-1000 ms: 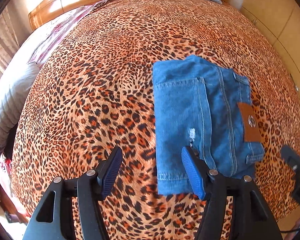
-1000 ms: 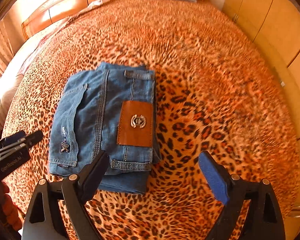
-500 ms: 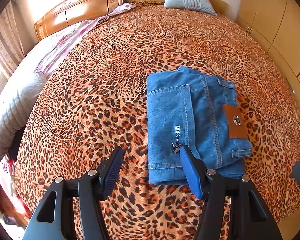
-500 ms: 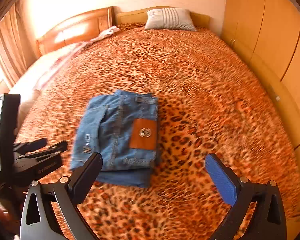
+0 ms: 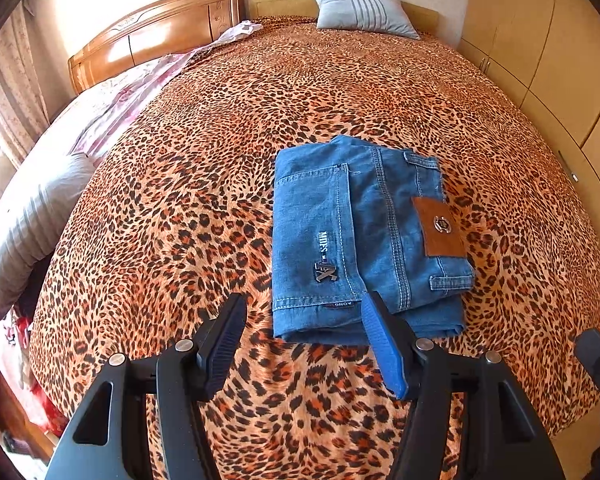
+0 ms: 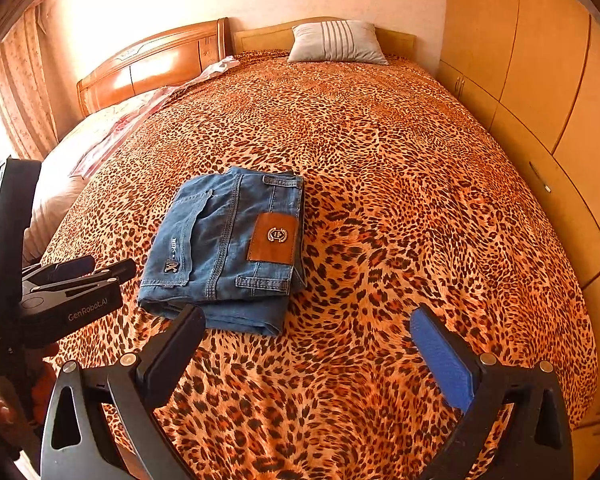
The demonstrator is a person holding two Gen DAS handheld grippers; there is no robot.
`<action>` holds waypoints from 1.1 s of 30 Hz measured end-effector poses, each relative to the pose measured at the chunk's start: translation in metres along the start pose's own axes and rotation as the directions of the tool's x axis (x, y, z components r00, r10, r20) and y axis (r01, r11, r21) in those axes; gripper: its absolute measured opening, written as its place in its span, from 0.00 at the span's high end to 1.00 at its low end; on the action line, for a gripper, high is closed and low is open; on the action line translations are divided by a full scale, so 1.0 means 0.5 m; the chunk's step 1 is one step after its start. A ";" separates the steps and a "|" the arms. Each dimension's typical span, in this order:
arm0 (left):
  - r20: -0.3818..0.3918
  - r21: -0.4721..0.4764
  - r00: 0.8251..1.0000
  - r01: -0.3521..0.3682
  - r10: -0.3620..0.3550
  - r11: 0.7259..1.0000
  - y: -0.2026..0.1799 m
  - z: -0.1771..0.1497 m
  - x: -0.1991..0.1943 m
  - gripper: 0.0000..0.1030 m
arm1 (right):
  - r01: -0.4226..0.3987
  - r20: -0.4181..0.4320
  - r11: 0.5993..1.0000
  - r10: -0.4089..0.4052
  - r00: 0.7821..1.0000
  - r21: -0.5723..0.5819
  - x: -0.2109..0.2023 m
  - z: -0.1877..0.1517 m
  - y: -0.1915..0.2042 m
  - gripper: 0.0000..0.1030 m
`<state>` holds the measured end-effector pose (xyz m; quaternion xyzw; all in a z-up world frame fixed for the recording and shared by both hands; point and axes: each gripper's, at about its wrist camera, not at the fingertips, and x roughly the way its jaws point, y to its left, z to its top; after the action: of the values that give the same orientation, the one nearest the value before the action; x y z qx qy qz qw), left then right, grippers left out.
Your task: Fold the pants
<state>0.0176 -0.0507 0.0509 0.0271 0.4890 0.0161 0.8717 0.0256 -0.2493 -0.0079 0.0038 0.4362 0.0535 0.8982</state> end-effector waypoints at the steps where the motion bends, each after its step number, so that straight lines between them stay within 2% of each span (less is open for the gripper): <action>1: 0.004 0.001 1.000 0.003 -0.003 1.000 -0.002 -0.002 -0.005 0.41 | 0.003 0.000 1.000 -0.003 1.000 0.001 -0.002 -0.001 -0.003 0.00; 10: 0.033 0.037 0.999 0.028 -0.030 0.999 -0.015 -0.021 -0.047 0.39 | 0.018 -0.012 0.999 -0.018 1.000 0.030 -0.008 -0.009 -0.038 0.00; 21: -0.008 0.044 0.998 0.061 -0.060 0.997 -0.011 -0.024 -0.046 0.39 | 0.014 -0.037 0.999 -0.013 0.999 0.033 -0.002 -0.019 -0.046 0.00; 33: -0.015 0.077 0.998 0.064 -0.063 0.995 -0.019 -0.022 -0.049 0.39 | 0.017 -0.057 1.000 -0.016 0.998 0.026 0.005 -0.022 -0.048 0.00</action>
<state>-0.0046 -0.0614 0.0654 0.0454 0.4955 -0.0304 0.8669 0.0208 -0.2735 -0.0180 0.0107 0.4625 0.0402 0.8857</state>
